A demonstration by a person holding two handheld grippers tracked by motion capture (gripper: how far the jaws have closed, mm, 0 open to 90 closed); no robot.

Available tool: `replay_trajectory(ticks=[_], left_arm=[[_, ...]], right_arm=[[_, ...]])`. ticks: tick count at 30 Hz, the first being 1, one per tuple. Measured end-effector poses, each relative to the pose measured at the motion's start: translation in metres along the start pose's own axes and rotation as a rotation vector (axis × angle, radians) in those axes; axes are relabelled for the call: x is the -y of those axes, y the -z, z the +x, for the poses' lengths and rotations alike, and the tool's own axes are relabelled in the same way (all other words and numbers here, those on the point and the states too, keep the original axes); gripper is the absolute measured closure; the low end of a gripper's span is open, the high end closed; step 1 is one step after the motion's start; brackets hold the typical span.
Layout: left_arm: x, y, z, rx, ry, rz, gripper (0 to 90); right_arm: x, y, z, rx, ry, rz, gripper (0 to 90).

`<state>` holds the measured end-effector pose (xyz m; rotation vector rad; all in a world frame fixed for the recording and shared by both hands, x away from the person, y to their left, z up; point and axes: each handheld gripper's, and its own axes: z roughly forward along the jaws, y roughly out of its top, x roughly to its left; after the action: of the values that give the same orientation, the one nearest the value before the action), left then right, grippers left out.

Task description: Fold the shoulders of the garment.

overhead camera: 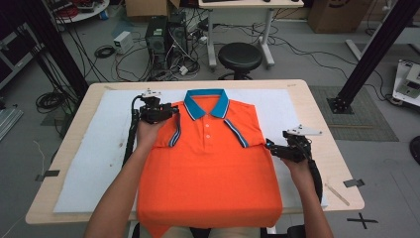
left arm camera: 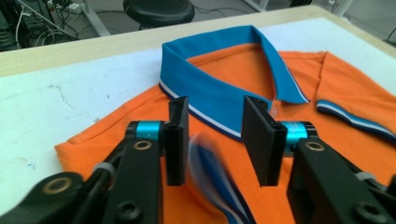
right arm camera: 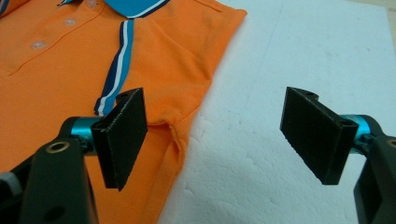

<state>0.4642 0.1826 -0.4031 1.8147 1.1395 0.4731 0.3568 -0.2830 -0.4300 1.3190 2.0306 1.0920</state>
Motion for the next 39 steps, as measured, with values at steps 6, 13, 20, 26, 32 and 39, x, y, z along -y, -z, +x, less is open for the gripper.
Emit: replay_trajectory(ticks=[6, 13, 20, 26, 32, 39], left_arm=[[0.02, -0.001, 0.002, 0.012, -0.01, 0.071, 55.1], [0.033, -0.01, -0.016, 0.071, -0.063, 0.144, 50.8], [0.044, -0.021, -0.029, -0.012, -0.162, 0.205, 65.6], [0.045, -0.021, -0.034, -0.084, -0.195, 0.187, 81.2], [0.039, -0.014, -0.028, 0.032, -0.068, 0.093, 85.9], [0.041, -0.006, -0.021, 0.039, -0.017, 0.012, 42.8]], right_arm=[[0.001, 0.0, 0.0, -0.001, 0.001, 0.002, 23.3], [-0.001, -0.002, 0.003, -0.005, 0.005, 0.008, 23.3], [0.0, -0.002, 0.003, -0.007, 0.006, 0.008, 23.3], [0.0, -0.002, 0.003, -0.007, 0.004, 0.008, 23.3], [0.0, -0.003, 0.003, -0.009, 0.003, 0.01, 23.3], [0.0, -0.003, 0.003, -0.006, 0.006, 0.01, 23.3]])
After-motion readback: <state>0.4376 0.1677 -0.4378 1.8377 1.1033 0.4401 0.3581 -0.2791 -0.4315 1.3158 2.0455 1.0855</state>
